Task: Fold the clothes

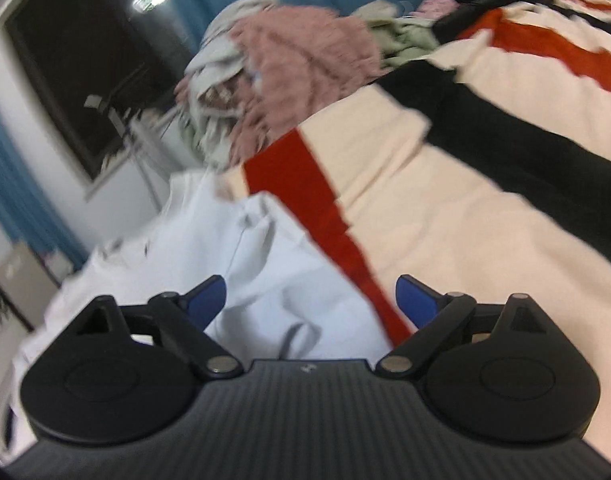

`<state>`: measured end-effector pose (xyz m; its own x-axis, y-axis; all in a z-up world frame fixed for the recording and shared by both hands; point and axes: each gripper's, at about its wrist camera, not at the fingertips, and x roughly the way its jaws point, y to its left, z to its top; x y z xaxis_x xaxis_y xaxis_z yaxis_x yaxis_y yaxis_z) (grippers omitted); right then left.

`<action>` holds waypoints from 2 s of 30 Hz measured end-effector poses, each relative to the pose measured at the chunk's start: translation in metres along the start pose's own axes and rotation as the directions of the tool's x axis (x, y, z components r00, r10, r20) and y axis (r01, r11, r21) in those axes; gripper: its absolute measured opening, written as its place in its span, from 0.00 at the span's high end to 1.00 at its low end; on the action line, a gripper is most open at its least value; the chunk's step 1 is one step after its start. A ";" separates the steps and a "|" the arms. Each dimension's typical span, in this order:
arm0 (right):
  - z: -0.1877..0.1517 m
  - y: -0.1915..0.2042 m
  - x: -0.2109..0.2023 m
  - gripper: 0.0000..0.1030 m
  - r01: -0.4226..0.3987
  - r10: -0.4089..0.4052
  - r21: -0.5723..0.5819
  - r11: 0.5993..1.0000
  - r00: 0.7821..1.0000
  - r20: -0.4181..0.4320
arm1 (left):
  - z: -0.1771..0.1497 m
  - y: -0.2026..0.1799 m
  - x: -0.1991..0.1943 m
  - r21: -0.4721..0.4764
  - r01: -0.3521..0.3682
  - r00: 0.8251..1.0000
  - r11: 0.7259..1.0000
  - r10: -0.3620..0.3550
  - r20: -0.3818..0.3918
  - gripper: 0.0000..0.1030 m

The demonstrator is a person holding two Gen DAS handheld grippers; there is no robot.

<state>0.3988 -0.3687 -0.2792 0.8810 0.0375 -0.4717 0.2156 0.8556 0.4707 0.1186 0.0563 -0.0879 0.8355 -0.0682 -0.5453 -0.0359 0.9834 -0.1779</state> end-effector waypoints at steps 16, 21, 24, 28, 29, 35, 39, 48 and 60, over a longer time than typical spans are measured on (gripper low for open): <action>-0.070 0.199 -0.002 0.89 -0.137 0.192 -0.738 0.660 0.981 -0.011 | 0.002 0.013 0.030 -0.046 -0.005 0.999 0.999 0.007 0.038 0.04; -0.081 0.206 0.012 0.82 -0.277 0.236 -0.712 0.646 0.959 -0.159 | -0.002 0.010 0.038 0.006 -0.007 0.999 1.000 0.007 0.036 0.04; -0.058 0.190 0.006 0.47 -0.371 0.318 -0.583 0.723 0.927 -0.197 | -0.003 0.011 0.040 -0.001 0.004 1.000 1.000 -0.004 0.019 0.04; -0.027 0.161 -0.008 0.37 -0.461 0.447 -0.380 0.802 0.885 -0.131 | -0.003 0.014 0.043 -0.025 0.016 1.000 1.000 -0.016 0.002 0.04; -0.020 0.154 -0.009 0.37 -0.461 0.452 -0.336 0.822 0.885 -0.108 | -0.003 0.014 0.044 -0.027 0.014 1.000 1.000 -0.014 0.005 0.04; 0.002 0.123 0.040 0.51 -0.317 0.301 -0.087 0.944 0.940 -0.164 | -0.004 0.015 0.053 -0.033 0.021 1.000 0.999 -0.021 0.015 0.04; -0.004 0.131 0.038 0.59 -0.333 0.316 -0.112 0.936 0.937 -0.149 | -0.005 0.015 0.061 -0.035 0.017 1.000 0.999 -0.017 0.004 0.04; -0.034 0.152 0.020 0.58 -0.241 0.186 -0.243 0.940 0.956 -0.228 | -0.005 0.020 0.070 -0.043 0.028 1.000 0.999 -0.028 0.005 0.04; 0.028 0.168 -0.051 0.94 0.040 0.012 -0.510 0.859 0.995 0.099 | -0.006 0.025 0.058 -0.038 0.040 0.999 0.999 -0.038 0.028 0.04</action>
<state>0.4020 -0.2416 -0.1554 0.9207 -0.0036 -0.3904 0.0061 1.0000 0.0051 0.1626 0.0757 -0.1286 0.8510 -0.1013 -0.5153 -0.0236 0.9729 -0.2302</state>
